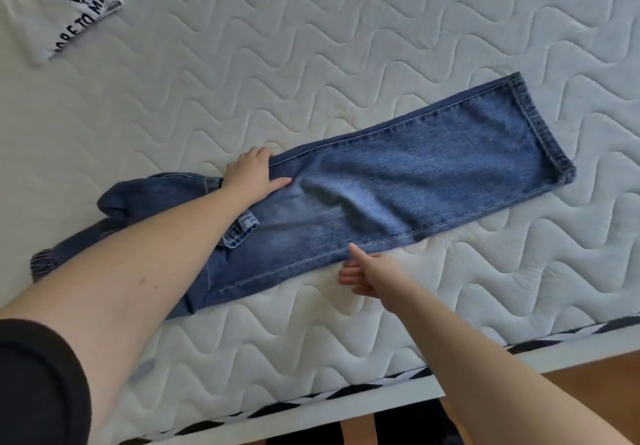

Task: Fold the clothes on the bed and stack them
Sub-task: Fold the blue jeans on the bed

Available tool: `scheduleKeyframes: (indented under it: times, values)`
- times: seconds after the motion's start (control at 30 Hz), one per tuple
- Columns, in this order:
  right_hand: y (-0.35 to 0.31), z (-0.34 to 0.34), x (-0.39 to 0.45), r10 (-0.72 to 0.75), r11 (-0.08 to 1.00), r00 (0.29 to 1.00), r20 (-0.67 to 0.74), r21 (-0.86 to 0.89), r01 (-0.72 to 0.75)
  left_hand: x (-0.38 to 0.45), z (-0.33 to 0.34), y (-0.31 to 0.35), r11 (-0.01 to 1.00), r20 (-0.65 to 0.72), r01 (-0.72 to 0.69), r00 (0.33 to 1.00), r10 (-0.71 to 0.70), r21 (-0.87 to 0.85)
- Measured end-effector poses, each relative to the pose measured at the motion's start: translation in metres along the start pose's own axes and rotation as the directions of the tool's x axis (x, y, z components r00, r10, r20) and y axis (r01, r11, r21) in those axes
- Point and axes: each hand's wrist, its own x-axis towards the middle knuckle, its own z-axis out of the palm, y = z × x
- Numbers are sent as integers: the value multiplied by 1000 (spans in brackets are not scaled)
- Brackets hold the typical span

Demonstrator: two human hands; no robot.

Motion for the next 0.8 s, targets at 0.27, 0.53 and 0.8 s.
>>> scheduleKeyframes:
  times: [0.27,0.53,0.8]
  values:
    - [8,34,20,-45,999,992,-114,19,48,-1,-6,-34,992,-16,22,1000,-20,127]
    - [32,34,14,-9,937,987,-160,-347,-48,-7,-25,-35,998,-173,-65,983,65,3]
    - [5,108,-9,-299,903,947,115,-288,319,-68,-60,-128,983,169,-167,974,151,82]
